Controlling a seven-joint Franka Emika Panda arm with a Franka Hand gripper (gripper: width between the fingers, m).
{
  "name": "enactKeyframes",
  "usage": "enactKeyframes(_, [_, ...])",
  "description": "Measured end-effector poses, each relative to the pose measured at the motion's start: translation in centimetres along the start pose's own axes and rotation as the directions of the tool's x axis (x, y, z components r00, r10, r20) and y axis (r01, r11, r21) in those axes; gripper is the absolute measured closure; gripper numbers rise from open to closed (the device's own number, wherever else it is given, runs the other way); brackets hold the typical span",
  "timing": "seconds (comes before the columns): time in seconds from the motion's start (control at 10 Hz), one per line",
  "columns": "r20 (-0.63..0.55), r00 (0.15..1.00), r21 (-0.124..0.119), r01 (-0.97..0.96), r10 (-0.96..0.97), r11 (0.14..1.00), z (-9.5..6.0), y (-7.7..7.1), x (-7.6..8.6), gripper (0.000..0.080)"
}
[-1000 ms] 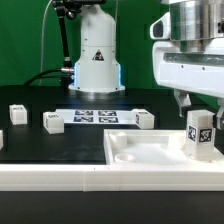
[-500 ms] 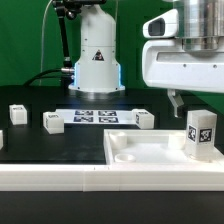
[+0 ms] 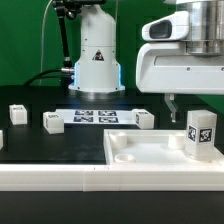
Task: Assemble one leg
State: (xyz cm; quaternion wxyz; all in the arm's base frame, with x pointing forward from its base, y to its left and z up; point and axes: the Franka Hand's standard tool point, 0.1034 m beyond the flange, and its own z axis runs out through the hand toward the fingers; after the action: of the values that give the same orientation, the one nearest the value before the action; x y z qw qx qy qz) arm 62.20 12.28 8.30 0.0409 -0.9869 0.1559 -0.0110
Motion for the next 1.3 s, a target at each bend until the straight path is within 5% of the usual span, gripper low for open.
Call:
enactKeyframes(0.6, [0.012,0.963,-0.002,0.269,-0.269,0.963,0.09,0.5,0.05,0.0151])
enactKeyframes(0.8, [0.012,0.963,-0.002,0.269,-0.269,0.963,0.1,0.52,0.04,0.0477])
enactKeyframes(1.2, [0.03,0.976,0.002,0.216,-0.216,0.976,0.01,0.58,0.31,0.0509])
enactKeyframes(1.3, [0.034,0.998,0.015,0.056,-0.057,0.998,0.09,0.6,0.33,0.0509])
